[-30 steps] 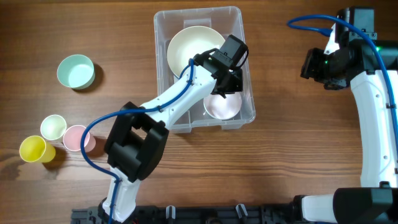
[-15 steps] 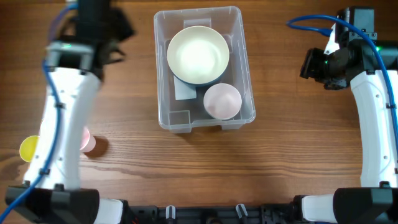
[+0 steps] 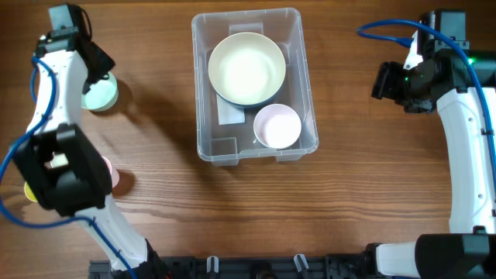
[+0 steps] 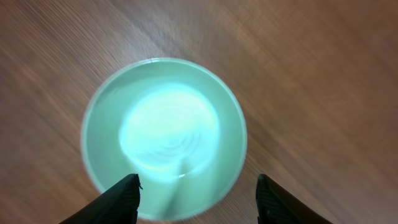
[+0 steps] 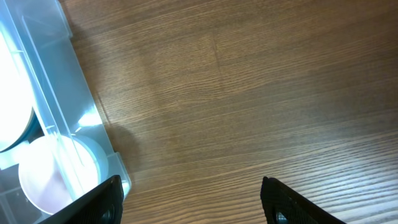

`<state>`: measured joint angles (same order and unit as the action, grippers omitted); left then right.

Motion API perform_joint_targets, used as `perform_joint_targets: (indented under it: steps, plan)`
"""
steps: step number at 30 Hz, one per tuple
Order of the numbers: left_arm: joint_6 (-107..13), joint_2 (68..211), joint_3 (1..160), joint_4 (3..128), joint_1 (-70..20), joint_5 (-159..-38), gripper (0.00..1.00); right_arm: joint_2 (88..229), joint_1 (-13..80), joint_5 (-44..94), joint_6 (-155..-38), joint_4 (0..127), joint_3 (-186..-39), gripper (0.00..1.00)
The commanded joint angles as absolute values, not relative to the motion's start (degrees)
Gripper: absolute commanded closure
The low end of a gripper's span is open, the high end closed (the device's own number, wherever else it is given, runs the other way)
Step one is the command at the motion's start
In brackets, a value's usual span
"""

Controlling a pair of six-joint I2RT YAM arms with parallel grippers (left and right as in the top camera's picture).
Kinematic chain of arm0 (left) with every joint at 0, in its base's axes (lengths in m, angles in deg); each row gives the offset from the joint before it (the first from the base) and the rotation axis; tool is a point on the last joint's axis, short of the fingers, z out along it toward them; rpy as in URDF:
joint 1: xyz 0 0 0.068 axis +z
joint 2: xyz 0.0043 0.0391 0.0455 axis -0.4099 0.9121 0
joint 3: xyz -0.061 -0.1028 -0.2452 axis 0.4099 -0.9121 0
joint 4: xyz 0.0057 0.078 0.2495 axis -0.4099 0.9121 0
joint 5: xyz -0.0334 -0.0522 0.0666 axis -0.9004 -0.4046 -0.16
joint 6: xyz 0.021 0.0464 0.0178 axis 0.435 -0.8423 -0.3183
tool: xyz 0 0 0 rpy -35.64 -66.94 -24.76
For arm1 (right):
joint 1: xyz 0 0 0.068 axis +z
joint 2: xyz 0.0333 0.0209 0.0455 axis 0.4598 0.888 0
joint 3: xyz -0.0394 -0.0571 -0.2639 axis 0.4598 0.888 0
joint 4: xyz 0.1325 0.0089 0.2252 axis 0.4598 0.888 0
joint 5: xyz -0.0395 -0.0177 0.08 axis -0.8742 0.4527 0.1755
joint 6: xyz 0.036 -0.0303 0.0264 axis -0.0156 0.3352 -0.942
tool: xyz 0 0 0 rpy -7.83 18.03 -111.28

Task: Pack container
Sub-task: 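Move left gripper to the mint bowl and grasp its rim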

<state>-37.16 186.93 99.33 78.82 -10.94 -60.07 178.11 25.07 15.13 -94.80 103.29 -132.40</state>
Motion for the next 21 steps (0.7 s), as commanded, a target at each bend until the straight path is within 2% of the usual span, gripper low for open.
perform_joint_targets:
  steps: [1,5,7,15,21]
  plan:
    - [-37.7,191.1,99.1,75.8,-10.9,-62.5,0.39,177.8,25.1,15.2,-94.8,103.5,-131.9,0.28]
    - [-38.4,191.8,99.1,72.5,-11.0,-63.7,0.39,177.8,25.1,15.2,-94.8,103.5,-131.9,0.29]
    - [-40.3,191.8,99.1,71.0,-11.0,-65.4,0.43,177.8,25.1,15.2,-94.8,103.4,-131.9,0.28]
    - [-40.3,195.8,99.1,71.3,-11.2,-65.4,0.45,177.8,25.1,15.2,-94.8,103.3,-131.9,0.29]
    - [-40.2,198.6,99.1,72.6,-11.3,-65.4,0.55,177.8,25.1,15.2,-94.8,103.3,-131.9,0.29]
